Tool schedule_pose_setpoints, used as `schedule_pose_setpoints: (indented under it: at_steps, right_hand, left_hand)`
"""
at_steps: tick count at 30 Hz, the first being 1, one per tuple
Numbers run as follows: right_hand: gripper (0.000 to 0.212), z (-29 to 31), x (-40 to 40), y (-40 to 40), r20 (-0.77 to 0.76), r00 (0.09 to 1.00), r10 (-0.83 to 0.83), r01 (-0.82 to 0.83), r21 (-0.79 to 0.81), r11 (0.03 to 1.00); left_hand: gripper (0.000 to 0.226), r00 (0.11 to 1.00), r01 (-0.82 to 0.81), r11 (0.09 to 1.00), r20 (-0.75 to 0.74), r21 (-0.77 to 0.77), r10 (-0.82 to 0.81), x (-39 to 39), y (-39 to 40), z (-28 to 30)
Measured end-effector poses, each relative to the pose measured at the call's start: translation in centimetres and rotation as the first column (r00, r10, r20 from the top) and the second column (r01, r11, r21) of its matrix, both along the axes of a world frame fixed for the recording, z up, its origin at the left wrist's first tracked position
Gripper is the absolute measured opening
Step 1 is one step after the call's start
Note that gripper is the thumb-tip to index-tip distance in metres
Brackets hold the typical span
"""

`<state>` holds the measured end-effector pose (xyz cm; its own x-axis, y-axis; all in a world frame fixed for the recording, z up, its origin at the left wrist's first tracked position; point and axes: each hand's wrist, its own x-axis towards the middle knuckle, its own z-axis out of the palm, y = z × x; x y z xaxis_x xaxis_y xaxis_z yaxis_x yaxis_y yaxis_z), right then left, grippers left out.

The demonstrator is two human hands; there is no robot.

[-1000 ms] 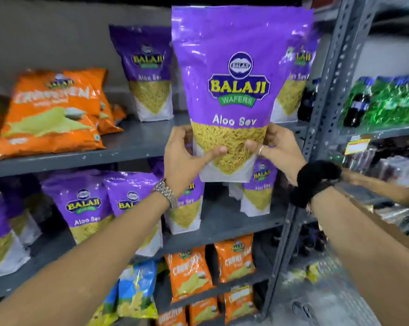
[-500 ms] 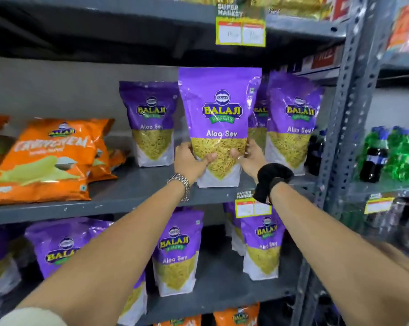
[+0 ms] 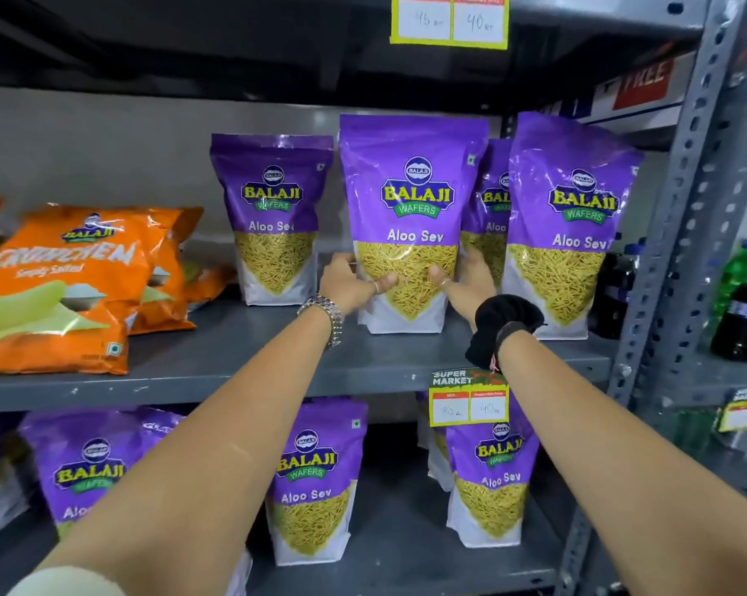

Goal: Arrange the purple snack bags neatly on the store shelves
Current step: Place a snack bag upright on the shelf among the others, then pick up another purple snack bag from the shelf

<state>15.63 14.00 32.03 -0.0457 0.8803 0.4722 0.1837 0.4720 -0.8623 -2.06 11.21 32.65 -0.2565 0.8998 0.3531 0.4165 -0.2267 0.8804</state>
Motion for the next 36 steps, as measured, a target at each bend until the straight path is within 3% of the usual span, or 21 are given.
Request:
schedule_pose_setpoints:
  at_steps: [3, 5, 8, 11, 18, 22, 26, 28, 30, 32, 36]
  right_hand:
    - [0.056, -0.3, -0.9, -2.8, -0.196, 0.972, -0.129, 0.164, 0.174, 0.971]
    - [0.038, -0.8, -2.0, -5.0, -0.282, 0.958, -0.061, 0.14, 0.27, 0.953]
    - [0.024, -2.7, -4.7, -8.2, -0.292, 0.954, 0.068, 0.022, 0.295, 0.955]
    - [0.026, -5.3, -7.8, -11.6, -0.26, 0.953, 0.153, -0.065, 0.321, 0.945]
    - [0.029, -15.2, -14.6, -16.8, -0.177, 0.963, 0.203, -0.164, 0.211, 0.964]
    - [0.028, -21.6, -18.4, -17.3, -0.073, 0.981, 0.177, -0.177, 0.009, 0.984]
    - [0.061, -27.3, -21.4, -16.3, 0.035, 0.985, 0.171, -0.155, -0.268, 0.951]
    - [0.072, -30.9, -22.4, -15.0, 0.097, 0.974, 0.206, -0.161, -0.348, 0.924]
    - [0.075, -34.1, -23.0, -13.8, 0.146, 0.959, 0.245, -0.164, -0.418, 0.894]
    - [0.079, -33.2, -24.3, -15.0, 0.181, 0.954, 0.239, -0.131, -0.466, 0.875]
    - [0.065, -32.1, -25.6, -16.2, 0.215, 0.968, 0.128, -0.012, -0.472, 0.882]
  left_hand:
    - [0.074, 1.0, 0.002, 0.995, 0.008, 0.095, -0.003, -1.4, -2.0, -0.4]
    - [0.063, 0.999, -0.041, 0.974, 0.028, 0.223, 0.035, -2.5, -4.3, -1.3]
    - [0.05, 0.997, -0.06, 0.937, -0.022, 0.344, 0.071, -4.5, -8.1, -4.0]
    - [0.046, 0.974, -0.062, 0.897, -0.169, 0.438, 0.15, -6.9, -11.9, -7.4]
    - [0.03, 0.892, -0.131, 0.855, -0.316, 0.501, 0.322, -14.7, -18.7, -16.2]
    - [0.025, 0.919, -0.249, 0.913, -0.22, 0.324, 0.328, -19.8, -20.5, -22.2]
    - [0.036, 0.948, -0.285, 0.959, -0.145, 0.003, 0.282, -24.3, -20.3, -28.2]
    - [0.044, 0.975, -0.212, 0.965, -0.098, -0.151, 0.199, -25.4, -19.5, -30.1]
    - [0.038, 0.995, -0.087, 0.968, -0.072, -0.236, 0.072, -25.6, -18.7, -30.7]
    - [0.03, 0.996, 0.021, 0.951, -0.081, -0.308, -0.048, -25.8, -17.8, -31.1]
    - [0.076, 0.995, 0.101, 0.905, 0.03, -0.414, -0.097, -26.7, -15.8, -33.6]
